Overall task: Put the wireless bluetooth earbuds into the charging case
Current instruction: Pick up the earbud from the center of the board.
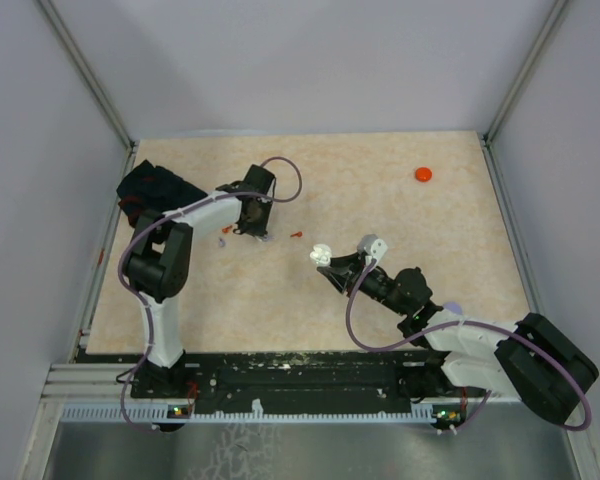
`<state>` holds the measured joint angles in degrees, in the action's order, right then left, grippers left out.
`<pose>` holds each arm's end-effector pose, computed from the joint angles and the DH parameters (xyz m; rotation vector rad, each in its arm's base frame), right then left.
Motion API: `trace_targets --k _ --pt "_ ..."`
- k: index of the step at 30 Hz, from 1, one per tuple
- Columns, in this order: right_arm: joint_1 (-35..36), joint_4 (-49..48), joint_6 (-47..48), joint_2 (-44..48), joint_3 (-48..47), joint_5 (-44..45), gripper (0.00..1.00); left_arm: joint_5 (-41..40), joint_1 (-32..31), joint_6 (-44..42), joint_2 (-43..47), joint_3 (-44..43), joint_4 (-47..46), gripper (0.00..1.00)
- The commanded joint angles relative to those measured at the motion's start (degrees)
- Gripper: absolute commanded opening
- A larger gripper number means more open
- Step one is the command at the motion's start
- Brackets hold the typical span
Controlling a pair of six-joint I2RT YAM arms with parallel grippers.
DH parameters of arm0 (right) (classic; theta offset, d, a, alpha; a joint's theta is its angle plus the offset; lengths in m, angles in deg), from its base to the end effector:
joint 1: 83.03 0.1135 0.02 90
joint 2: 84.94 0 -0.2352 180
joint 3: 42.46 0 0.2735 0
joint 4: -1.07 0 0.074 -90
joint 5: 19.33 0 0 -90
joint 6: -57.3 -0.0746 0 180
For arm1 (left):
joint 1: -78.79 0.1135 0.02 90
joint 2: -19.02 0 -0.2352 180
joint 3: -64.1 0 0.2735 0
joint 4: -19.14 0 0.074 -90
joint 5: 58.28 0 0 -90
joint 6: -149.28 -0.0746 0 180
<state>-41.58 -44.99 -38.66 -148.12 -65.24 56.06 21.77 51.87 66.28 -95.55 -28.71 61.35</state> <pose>0.1881 0.1913 0.1606 -0.6680 1.3817 0.8528 0.3951 -0.1861 0.0935 0.4070 2.6267 0.0421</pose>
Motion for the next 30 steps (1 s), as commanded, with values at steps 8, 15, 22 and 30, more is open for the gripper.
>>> trace_targets --k 8,15,22,30 --pt "0.0 -1.9 0.8 1.5 -1.0 0.0 0.00 -3.7 -1.5 0.6 2.9 2.3 2.9 0.24" --pt "0.0 -1.7 0.9 1.8 -1.0 -0.1 0.00 -9.5 -5.0 1.3 9.6 4.4 3.4 0.21" --pt "0.0 -2.0 1.0 2.3 -0.7 0.4 0.00 -17.3 -12.6 2.7 17.8 4.5 4.5 0.18" --pt "0.0 -2.5 1.1 3.3 -0.1 1.5 0.00 -26.2 -23.3 2.7 25.5 5.3 1.5 0.17"
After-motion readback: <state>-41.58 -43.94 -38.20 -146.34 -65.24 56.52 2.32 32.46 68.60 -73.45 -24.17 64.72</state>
